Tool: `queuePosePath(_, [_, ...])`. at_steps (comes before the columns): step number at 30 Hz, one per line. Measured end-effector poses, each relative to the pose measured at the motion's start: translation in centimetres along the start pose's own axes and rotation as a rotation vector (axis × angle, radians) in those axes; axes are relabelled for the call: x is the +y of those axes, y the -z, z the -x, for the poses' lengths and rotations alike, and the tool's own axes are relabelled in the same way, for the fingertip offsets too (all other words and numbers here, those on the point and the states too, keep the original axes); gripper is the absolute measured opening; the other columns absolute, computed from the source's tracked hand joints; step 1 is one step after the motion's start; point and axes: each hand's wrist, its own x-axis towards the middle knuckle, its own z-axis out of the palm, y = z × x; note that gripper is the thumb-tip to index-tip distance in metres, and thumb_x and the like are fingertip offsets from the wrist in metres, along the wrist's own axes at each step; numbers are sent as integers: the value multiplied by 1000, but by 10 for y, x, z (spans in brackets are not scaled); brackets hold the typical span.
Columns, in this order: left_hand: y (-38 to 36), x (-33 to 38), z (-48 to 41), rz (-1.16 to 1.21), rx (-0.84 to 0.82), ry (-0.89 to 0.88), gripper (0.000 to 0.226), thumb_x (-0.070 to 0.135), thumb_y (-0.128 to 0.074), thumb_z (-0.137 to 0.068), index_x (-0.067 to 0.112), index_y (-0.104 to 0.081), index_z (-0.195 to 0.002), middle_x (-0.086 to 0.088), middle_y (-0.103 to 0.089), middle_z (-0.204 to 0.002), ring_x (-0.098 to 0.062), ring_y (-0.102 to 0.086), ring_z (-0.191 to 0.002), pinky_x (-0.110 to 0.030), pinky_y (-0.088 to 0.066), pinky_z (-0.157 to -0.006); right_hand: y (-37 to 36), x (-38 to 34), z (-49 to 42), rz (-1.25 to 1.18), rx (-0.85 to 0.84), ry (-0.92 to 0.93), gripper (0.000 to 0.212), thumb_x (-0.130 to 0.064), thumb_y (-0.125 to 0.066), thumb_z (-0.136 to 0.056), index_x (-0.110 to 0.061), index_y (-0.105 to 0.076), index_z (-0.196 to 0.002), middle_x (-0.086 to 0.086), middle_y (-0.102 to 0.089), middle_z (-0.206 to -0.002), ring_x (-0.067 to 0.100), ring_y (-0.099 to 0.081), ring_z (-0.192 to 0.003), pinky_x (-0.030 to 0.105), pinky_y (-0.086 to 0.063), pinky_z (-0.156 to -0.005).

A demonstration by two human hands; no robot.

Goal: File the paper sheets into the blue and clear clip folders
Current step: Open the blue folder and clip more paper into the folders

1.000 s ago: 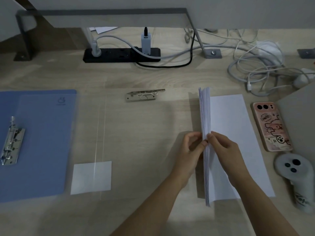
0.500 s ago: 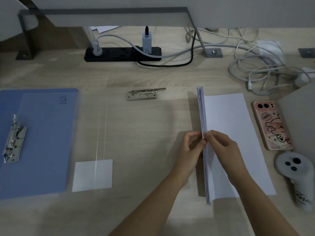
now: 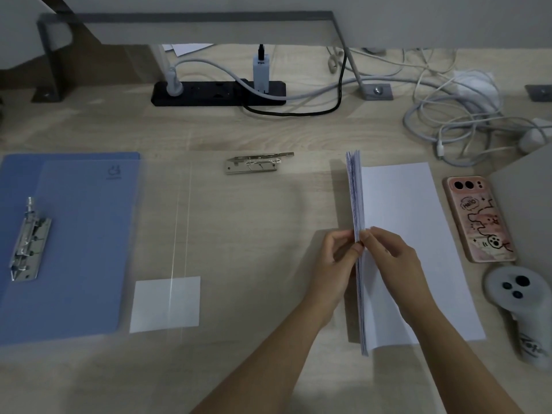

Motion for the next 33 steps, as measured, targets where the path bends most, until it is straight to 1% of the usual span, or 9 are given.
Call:
queuePosePath(11, [3, -8, -2, -14, 14, -5, 13, 25, -47, -95, 32, -54, -104, 13, -63, -102, -8, -60, -102, -28, -50, -92, -1, -2, 1, 53, 46, -14, 34, -40, -50, -90, -23, -59, -118, -3, -55, -131, 9, -49, -113, 28, -37, -96])
queuePosePath(15, [4, -12, -8, -254, 152, -146, 12, 17, -44, -97, 23, -53, -103, 12, -57, -87, 3, -56, -73, -10, -45, -67, -5, -2, 3, 130, 76, 15, 32, -38, -51, -90, -21, -60, -116, -2, -53, -133, 14, -51, -116, 27, -37, -94])
queuePosePath(18, [6, -13, -12, -399, 238, -194, 9, 16, -47, -95, 16, -51, -104, 7, -55, -83, 0, -51, -66, -8, -42, -58, -9, -1, 4, 207, 95, 33, 33, -36, -52, -90, -19, -61, -117, -2, -51, -136, 16, -52, -118, 26, -37, -91])
queuePosePath(20, [5, -11, -12, -452, 239, -207, 9, 20, -52, -93, 20, -47, -101, 7, -55, -83, -3, -53, -71, -9, -42, -60, -10, -2, 4, 230, 98, 43, 32, -36, -52, -90, -19, -62, -116, -2, -49, -138, 15, -51, -119, 24, -36, -90])
queuePosePath(23, [6, -14, -14, -763, 350, -347, 40, 23, -59, -88, 13, -44, -124, -3, -50, -121, -13, -48, -110, -15, -40, -84, -10, -3, 4, 232, 85, 57, 32, -39, -51, -91, -22, -62, -115, -2, -48, -138, 15, -50, -120, 25, -35, -91])
queuePosePath(25, [7, -13, -15, -869, 379, -427, 48, 20, -60, -86, 10, -43, -130, -6, -40, -133, -16, -38, -122, -21, -39, -94, -10, -4, 5, 232, 71, 47, 34, -42, -47, -92, -24, -61, -117, -2, -47, -139, 16, -49, -122, 29, -37, -95])
queuePosePath(28, [5, -9, -12, -701, 222, -314, 22, 19, -48, -94, 11, -55, -113, 2, -55, -103, -8, -53, -89, -21, -46, -77, -10, -3, 5, 253, 67, 27, 40, -43, -39, -94, -23, -57, -123, -3, -45, -142, 16, -47, -125, 32, -35, -100])
queuePosePath(30, [0, -5, -9, -514, 169, -174, 26, 25, -37, -99, 11, -57, -107, 11, -52, -77, 0, -48, -65, -15, -40, -63, -11, -1, 4, 256, 60, 35, 40, -41, -36, -95, -21, -56, -125, -2, -45, -142, 15, -45, -127, 31, -33, -101])
queuePosePath(33, [-6, -6, -9, -346, 160, -55, 19, 35, -33, -99, 24, -49, -96, 19, -45, -72, 5, -45, -64, -6, -35, -57, -10, 2, 3, 270, 59, 44, 39, -37, -35, -97, -19, -56, -125, 0, -46, -141, 16, -45, -127, 28, -32, -101])
